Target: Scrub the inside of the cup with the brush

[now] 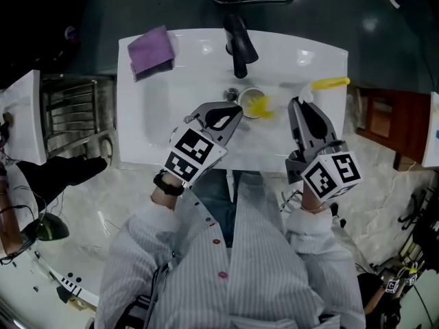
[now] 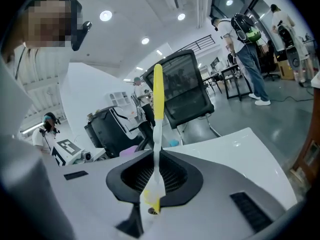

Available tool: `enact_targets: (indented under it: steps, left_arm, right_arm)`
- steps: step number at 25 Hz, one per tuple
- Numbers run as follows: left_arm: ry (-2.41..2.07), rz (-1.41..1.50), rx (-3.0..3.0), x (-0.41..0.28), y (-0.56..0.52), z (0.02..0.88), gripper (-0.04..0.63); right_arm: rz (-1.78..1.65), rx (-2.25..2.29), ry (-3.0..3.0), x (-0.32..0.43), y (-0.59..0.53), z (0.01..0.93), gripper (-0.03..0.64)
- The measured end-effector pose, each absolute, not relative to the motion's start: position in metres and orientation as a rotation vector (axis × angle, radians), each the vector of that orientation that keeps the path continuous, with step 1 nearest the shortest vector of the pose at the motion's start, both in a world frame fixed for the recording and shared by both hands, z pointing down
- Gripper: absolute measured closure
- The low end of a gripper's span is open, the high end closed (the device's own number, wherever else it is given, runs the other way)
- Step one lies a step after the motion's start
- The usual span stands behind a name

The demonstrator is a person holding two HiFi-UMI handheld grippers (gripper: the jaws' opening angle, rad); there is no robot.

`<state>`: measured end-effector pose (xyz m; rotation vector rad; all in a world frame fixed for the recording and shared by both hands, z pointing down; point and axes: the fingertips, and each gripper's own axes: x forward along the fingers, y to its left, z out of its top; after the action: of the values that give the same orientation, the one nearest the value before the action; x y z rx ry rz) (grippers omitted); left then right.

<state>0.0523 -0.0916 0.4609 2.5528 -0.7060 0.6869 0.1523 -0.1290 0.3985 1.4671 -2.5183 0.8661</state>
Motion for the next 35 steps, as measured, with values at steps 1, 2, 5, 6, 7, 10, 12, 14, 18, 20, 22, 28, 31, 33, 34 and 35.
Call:
enact_targets:
  steps: [1,2,5,6,7,10,12,14,18,20,22,28,31,33,34,35]
  left_arm:
    - [-0.695,0.71,2.549,0.05,-0.092,0.471,0.588]
    - [-0.684,0.731,2.545,0.047,-0.092,0.483,0.588]
    - [-0.641,0.783,2.524,0.039,-0.089,0.518,0.588]
    - [-0.624,0.8,2.512,0.039,-0.087,0.526,0.588]
    - [-0.609,0.815,2.501,0.04,-0.084,0.533,0.588]
    - [-0.582,0.858,2.488,0.044,-0.08,0.545,0.586]
    - [-0.569,0.885,2.486,0.045,-0.077,0.55,0.586]
    - [-0.557,0.912,2.47,0.045,-0.073,0.558,0.586]
    - [-0.537,0.963,2.415,0.044,-0.063,0.581,0.549]
    - [-0.513,0.988,2.408,0.047,-0.061,0.589,0.518]
    - [-0.495,1.012,2.405,0.049,-0.062,0.595,0.497]
    - [-0.431,1.12,2.418,0.054,-0.064,0.61,0.471]
    - [-0.403,1.156,2.415,0.056,-0.063,0.618,0.469]
    - [-0.399,1.185,2.415,0.057,-0.065,0.624,0.469]
    - [-0.4,1.202,2.414,0.058,-0.066,0.626,0.469]
    - [-0.4,1.22,2.413,0.057,-0.067,0.629,0.469]
  right_arm:
    - [0.868,1.457,-2.514,0.148,-0.131,0.405,0.558]
    - [0.867,1.449,-2.511,0.144,-0.134,0.412,0.558]
    - [0.862,1.436,-2.504,0.135,-0.138,0.433,0.558]
    - [0.867,1.431,-2.502,0.135,-0.139,0.438,0.558]
    - [0.874,1.425,-2.501,0.136,-0.139,0.442,0.558]
    - [0.891,1.409,-2.497,0.138,-0.139,0.446,0.558]
    - [0.889,1.406,-2.496,0.138,-0.139,0.445,0.558]
    - [0.886,1.408,-2.497,0.138,-0.139,0.445,0.558]
    - [0.87,1.413,-2.49,0.139,-0.14,0.449,0.558]
    - [0.858,1.415,-2.488,0.139,-0.141,0.451,0.558]
    - [0.848,1.415,-2.489,0.14,-0.14,0.454,0.558]
    - [0.843,1.412,-2.478,0.141,-0.138,0.461,0.558]
    - [0.836,1.411,-2.475,0.141,-0.137,0.465,0.558]
    - [0.83,1.413,-2.476,0.142,-0.138,0.466,0.558]
    - [0.823,1.411,-2.476,0.142,-0.138,0.467,0.558]
    - [0.816,1.408,-2.474,0.141,-0.139,0.468,0.558]
